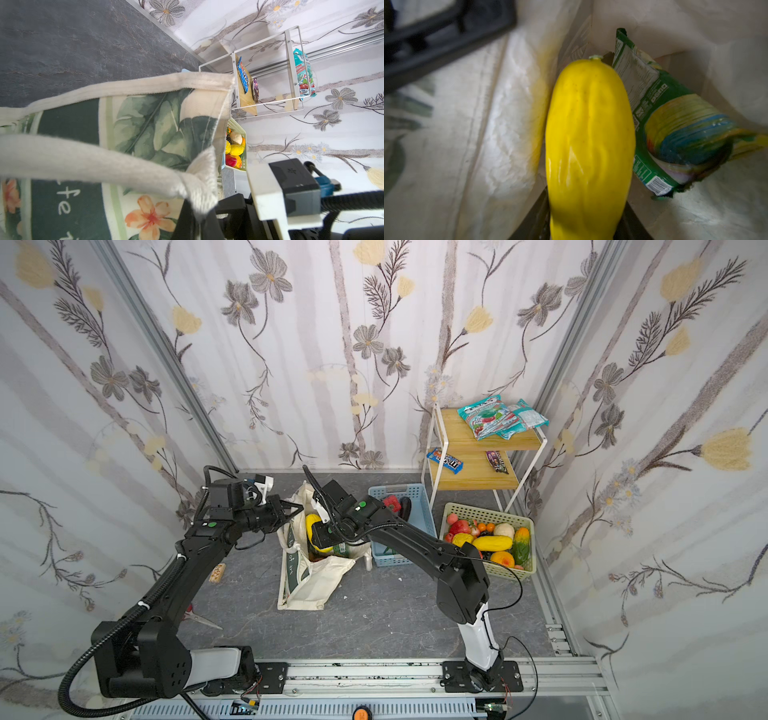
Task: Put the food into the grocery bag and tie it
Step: 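Lower the yellow melon into the tote bag and open the right gripper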
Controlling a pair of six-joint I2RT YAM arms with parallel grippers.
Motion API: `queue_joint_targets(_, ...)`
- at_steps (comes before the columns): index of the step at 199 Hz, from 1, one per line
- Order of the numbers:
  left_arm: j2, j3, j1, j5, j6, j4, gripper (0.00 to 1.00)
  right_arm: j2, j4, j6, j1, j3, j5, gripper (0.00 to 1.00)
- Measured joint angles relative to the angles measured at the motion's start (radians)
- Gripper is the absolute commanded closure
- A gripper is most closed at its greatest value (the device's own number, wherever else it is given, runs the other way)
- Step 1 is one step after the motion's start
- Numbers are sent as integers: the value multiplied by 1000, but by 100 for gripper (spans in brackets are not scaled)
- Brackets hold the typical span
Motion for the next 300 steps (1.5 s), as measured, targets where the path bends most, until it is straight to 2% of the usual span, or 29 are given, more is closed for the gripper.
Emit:
queue_joint_targets(120,-19,-2,-5,0,18,-8,100,103,71,16,-6,-21,-23,56)
queue_joint_targets(189,-20,-2,-6,0,22,-19,100,122,98,25,-14,-22,-30,41)
queue_joint_targets(253,-20,-10,-5,-1,22,-18,100,44,102,25,-21,-42,-30,34)
queue_joint_targets(300,-33,-27,-5,-1,22,2,100,-33,100,22,-33,-61,-30,33)
